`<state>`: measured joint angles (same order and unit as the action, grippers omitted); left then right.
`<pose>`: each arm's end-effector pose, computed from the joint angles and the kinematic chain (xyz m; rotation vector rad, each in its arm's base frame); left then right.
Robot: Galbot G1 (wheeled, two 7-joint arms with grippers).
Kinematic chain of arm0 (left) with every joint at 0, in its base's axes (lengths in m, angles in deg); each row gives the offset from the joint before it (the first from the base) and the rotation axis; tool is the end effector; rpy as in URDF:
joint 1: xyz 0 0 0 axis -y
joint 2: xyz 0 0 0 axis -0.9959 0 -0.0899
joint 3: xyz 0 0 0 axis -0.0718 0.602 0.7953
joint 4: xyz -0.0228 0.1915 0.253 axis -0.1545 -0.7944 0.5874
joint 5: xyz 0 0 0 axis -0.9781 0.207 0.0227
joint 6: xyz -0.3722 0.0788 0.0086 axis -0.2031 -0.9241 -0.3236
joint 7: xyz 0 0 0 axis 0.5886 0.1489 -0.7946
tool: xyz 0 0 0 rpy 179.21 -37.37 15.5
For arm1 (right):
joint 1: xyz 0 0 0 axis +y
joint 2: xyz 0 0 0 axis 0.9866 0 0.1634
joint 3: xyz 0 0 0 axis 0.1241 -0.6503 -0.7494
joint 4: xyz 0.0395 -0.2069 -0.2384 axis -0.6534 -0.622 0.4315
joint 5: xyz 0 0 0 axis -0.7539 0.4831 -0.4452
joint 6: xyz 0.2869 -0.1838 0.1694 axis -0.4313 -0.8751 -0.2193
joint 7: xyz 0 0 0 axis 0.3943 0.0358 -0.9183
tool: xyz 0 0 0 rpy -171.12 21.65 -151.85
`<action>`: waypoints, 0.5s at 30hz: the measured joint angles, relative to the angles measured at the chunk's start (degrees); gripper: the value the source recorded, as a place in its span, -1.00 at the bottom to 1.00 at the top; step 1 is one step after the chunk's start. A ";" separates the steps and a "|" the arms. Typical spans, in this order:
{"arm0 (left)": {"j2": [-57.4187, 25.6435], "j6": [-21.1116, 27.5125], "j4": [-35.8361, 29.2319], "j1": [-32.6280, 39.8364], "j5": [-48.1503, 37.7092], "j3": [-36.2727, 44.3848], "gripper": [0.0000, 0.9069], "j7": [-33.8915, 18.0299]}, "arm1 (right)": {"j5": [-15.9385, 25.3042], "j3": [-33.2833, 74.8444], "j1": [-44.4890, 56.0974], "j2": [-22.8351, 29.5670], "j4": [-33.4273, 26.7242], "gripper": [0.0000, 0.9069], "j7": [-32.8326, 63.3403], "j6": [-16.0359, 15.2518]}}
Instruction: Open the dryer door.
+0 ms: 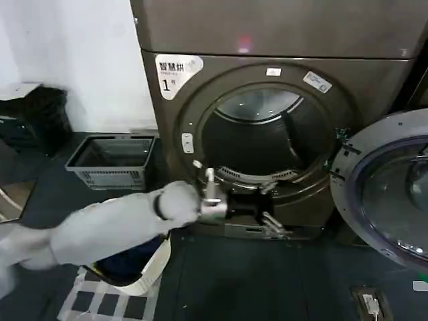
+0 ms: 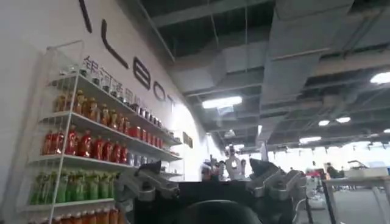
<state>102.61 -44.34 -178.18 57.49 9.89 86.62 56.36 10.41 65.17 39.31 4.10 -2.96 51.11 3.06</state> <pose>0.4085 -0.1202 -0.1441 1.9613 2.1201 0.5161 -0.0946 -0.5163 -0.0303 1.7392 2.1129 -0.3516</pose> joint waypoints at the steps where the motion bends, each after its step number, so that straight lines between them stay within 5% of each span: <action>1: -1.31 -0.61 -0.31 0.37 0.60 0.48 1.00 -0.03 | 0.02 -0.11 -0.15 0.00 -0.01 1.00 -0.01 0.01; 15: -16.66 -10.57 0.80 4.63 6.06 7.70 1.00 3.69 | 0.23 -1.31 -1.28 -0.36 -0.73 1.00 -0.10 0.22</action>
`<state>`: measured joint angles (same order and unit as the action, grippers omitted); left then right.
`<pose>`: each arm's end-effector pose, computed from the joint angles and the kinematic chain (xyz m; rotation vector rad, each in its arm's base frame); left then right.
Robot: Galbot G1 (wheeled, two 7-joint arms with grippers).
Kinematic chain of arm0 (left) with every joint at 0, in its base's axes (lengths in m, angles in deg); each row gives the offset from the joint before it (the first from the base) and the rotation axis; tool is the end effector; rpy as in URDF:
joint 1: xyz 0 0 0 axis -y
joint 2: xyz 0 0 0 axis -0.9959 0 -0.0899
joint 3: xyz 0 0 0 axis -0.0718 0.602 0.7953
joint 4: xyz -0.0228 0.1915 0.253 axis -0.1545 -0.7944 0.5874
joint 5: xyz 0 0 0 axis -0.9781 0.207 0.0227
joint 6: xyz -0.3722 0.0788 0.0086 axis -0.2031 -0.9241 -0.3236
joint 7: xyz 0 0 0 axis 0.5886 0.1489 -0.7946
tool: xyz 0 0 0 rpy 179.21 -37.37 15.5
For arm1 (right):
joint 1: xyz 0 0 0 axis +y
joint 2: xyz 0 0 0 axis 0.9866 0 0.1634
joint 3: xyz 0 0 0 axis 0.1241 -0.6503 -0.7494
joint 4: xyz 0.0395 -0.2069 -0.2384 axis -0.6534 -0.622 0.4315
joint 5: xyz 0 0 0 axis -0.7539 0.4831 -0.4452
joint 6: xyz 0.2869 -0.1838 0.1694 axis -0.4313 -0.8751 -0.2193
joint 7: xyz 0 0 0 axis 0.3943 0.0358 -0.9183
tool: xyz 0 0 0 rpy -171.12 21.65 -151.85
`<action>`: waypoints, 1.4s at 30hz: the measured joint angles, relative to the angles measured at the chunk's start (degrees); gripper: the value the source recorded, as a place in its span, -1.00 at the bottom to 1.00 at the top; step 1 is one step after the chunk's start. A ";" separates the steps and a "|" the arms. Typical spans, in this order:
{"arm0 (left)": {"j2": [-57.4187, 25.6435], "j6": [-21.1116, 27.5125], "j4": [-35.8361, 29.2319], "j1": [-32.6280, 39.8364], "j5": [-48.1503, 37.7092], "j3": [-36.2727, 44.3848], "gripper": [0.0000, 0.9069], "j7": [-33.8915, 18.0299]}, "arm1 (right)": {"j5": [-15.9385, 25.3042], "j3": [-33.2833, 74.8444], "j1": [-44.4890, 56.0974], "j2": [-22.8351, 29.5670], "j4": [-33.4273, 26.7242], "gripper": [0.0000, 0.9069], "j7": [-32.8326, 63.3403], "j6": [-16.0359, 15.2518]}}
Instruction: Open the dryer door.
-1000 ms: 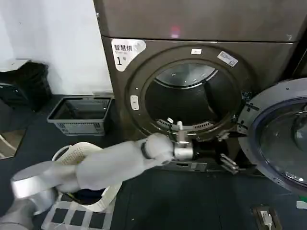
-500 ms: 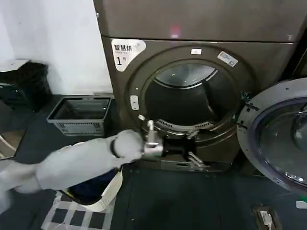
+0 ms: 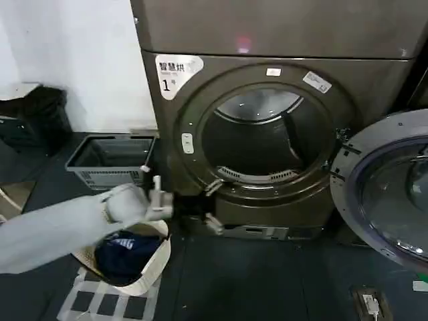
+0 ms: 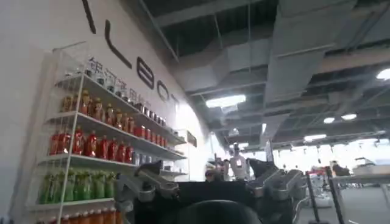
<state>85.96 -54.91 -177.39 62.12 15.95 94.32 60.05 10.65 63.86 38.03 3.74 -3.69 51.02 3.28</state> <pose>0.4215 0.0091 -0.1661 1.8754 2.1336 0.8331 -0.0864 -0.5202 -0.0366 1.7294 2.1242 -0.3309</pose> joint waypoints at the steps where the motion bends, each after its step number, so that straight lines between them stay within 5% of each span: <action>1: -1.00 -0.65 0.46 0.38 0.25 0.37 1.00 0.91 | 0.00 -0.11 -0.10 -0.08 -0.04 1.00 0.00 0.00; 19: -13.00 -4.95 14.23 3.35 13.35 4.14 1.00 5.93 | 0.68 -2.10 -2.39 -0.41 -0.64 1.00 -0.01 0.01; 42: -19.07 -6.65 23.87 2.10 16.34 4.37 1.00 9.07 | 0.67 -2.92 -3.22 -0.16 -0.77 1.00 -0.05 0.11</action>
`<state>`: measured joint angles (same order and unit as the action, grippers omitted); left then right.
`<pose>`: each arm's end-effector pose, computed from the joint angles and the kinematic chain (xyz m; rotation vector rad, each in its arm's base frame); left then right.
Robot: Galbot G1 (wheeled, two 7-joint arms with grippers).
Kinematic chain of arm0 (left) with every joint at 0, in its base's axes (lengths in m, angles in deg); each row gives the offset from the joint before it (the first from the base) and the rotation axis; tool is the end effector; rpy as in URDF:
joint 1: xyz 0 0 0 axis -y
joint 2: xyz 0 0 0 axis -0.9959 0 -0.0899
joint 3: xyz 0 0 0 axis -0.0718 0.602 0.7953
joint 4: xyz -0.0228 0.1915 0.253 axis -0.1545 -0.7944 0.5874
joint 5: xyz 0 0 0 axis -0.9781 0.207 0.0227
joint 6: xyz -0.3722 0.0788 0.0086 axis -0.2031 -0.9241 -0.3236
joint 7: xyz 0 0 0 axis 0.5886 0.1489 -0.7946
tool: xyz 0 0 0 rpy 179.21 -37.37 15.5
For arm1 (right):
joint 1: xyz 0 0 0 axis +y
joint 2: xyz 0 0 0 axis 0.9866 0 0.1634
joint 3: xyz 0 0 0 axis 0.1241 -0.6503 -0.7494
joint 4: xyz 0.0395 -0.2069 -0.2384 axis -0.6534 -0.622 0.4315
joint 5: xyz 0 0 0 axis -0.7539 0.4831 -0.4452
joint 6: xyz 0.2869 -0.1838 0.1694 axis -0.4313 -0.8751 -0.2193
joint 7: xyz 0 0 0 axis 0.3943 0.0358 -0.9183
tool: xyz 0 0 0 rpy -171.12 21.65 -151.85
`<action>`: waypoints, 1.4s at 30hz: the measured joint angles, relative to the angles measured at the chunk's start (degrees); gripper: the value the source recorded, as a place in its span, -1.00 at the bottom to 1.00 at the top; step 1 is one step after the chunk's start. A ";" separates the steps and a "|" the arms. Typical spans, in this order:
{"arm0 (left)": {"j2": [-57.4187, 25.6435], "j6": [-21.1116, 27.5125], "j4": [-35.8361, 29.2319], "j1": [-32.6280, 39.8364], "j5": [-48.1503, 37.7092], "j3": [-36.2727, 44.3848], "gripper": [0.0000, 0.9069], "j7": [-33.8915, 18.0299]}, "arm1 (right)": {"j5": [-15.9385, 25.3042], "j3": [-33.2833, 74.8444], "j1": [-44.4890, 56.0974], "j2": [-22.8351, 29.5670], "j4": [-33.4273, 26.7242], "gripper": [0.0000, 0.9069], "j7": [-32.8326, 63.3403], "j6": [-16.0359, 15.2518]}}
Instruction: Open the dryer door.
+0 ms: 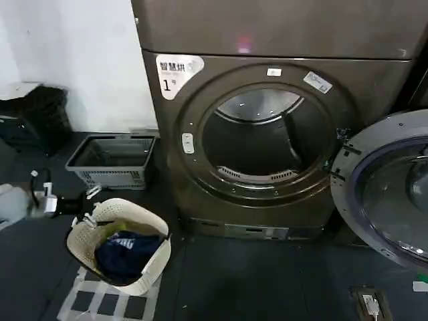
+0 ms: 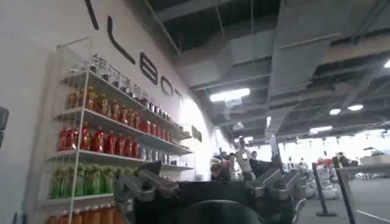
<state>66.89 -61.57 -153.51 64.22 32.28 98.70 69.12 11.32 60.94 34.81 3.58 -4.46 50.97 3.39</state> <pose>0.4207 0.3109 -0.1783 -1.3980 -2.0753 -1.4241 -0.0675 -0.5249 -0.0510 1.7092 2.1470 -0.2823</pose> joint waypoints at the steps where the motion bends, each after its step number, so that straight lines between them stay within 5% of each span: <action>1: 0.02 -0.17 0.26 -0.05 0.15 0.00 1.00 0.17 | 0.01 -0.12 -0.14 0.00 0.00 1.00 0.00 0.00; 25: 3.19 -1.74 12.65 -0.66 2.36 0.65 1.00 1.15 | 0.15 -0.17 -0.28 -0.13 -0.32 1.00 -0.05 0.08; 42: 2.70 -1.74 12.96 -0.54 1.93 0.94 1.00 1.85 | 0.16 -0.22 -0.33 -0.44 -0.46 1.00 -0.07 0.10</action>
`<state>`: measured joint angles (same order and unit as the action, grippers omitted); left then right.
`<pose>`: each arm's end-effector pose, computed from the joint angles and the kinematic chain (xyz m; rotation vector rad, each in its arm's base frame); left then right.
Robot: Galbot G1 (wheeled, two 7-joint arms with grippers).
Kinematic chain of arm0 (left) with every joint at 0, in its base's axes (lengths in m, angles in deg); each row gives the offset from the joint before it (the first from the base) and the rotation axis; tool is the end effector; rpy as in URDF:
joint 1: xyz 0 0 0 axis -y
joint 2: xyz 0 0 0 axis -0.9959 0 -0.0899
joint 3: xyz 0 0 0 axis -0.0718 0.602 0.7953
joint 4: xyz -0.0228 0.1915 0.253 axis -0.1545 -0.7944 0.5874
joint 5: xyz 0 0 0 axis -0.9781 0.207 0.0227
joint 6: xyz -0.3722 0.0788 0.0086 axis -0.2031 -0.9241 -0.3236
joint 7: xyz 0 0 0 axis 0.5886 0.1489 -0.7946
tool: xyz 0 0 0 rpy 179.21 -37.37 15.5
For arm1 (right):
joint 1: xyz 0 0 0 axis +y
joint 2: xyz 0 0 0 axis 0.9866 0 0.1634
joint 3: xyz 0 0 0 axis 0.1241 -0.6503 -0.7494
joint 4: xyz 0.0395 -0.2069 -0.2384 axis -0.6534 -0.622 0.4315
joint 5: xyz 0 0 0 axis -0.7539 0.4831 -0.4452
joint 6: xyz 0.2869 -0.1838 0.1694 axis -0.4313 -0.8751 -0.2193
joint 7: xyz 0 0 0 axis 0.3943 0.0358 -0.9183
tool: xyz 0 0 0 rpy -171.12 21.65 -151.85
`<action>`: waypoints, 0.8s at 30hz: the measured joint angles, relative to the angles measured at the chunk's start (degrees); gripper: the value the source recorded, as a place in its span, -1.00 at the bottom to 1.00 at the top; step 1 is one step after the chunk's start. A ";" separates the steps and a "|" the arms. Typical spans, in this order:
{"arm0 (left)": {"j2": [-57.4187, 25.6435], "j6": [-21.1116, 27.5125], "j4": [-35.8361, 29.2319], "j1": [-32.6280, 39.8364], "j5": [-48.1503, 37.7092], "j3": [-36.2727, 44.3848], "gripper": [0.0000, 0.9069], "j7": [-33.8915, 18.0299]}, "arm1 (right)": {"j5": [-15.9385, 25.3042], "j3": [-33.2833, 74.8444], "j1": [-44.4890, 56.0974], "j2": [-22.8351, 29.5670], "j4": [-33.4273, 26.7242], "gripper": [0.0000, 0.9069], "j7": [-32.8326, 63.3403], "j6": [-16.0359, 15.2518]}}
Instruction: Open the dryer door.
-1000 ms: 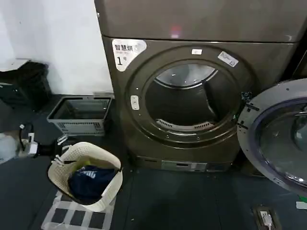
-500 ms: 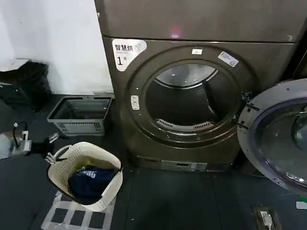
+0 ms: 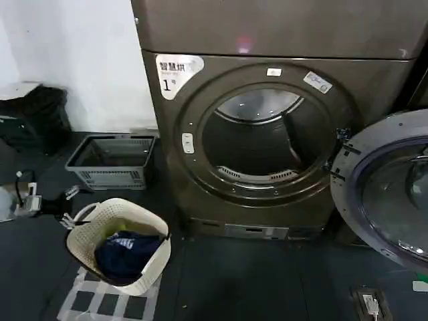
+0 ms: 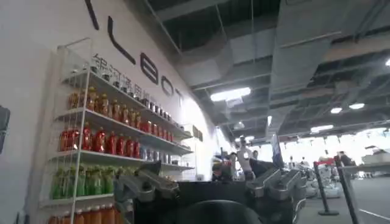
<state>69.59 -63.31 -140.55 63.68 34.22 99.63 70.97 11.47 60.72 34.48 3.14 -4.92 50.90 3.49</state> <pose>0.4248 0.3748 -0.1887 -1.2464 -1.9847 -1.4280 -0.0653 -0.5270 -0.0507 1.7055 2.1479 -0.2805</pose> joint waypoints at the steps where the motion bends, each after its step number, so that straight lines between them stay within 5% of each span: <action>1: -0.14 -0.03 -0.24 -0.01 0.02 0.15 1.00 0.05 | 0.00 -0.01 0.00 0.00 -0.01 1.00 0.00 0.00; 24: -0.94 -1.17 -1.28 -0.13 0.26 1.30 1.00 1.14 | 0.02 -0.03 0.02 0.10 -0.18 1.00 0.00 0.00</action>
<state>68.65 -64.47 -141.83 63.54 34.48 100.93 72.11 11.49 60.70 34.50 3.25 -5.10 50.91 3.49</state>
